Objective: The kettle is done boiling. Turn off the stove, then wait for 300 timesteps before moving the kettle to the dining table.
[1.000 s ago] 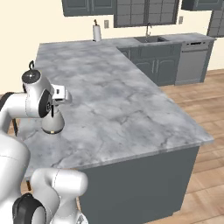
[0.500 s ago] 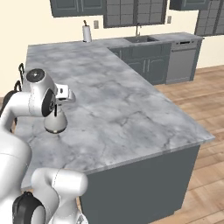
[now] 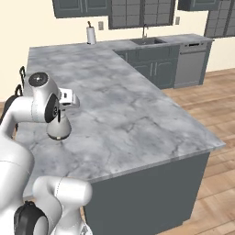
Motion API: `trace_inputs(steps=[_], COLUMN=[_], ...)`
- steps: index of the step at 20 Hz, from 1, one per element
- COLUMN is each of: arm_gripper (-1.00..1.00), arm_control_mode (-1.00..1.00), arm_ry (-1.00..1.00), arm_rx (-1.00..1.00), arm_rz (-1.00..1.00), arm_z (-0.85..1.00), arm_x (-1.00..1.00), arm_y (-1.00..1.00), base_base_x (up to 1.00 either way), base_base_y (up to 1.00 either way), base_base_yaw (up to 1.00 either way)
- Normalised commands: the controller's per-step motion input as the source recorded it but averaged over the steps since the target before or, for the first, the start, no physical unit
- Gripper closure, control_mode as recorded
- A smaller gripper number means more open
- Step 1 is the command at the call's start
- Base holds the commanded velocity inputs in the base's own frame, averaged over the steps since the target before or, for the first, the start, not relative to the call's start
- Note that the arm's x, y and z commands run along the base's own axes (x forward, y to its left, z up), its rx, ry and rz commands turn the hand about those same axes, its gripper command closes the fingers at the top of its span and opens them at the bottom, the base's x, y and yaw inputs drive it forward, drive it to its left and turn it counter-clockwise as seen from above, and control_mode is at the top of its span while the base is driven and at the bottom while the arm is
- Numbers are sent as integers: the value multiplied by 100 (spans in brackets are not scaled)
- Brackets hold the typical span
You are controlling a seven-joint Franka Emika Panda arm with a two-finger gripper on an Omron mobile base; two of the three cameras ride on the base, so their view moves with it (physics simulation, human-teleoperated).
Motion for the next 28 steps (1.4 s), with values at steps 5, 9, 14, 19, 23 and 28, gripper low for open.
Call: trace_inputs(steps=[5, 9, 14, 19, 23, 28], arm_gripper=[100, 100, 100, 100, 100, 100], arm_control_mode=[-100, -100, -100, -100, -100, -100], arm_ry=[0, -1, -5, -7, -2, -1], arm_rx=[0, 0, 0, 0, 0, 0], arm_rz=[0, 0, 0, -3, -3, -3], arm_z=[-7, -13, -20, -25, -25, -21], arm_x=[3, 6, 7, 7, 12, 13], arm_y=[22, 26, 28, 32, 26, 24], base_base_x=[0, 0, 0, 0, 0, 0], base_base_y=[0, 0, 0, 0, 0, 0], base_base_yaw=[0, 0, 0, 0, 0, 0])
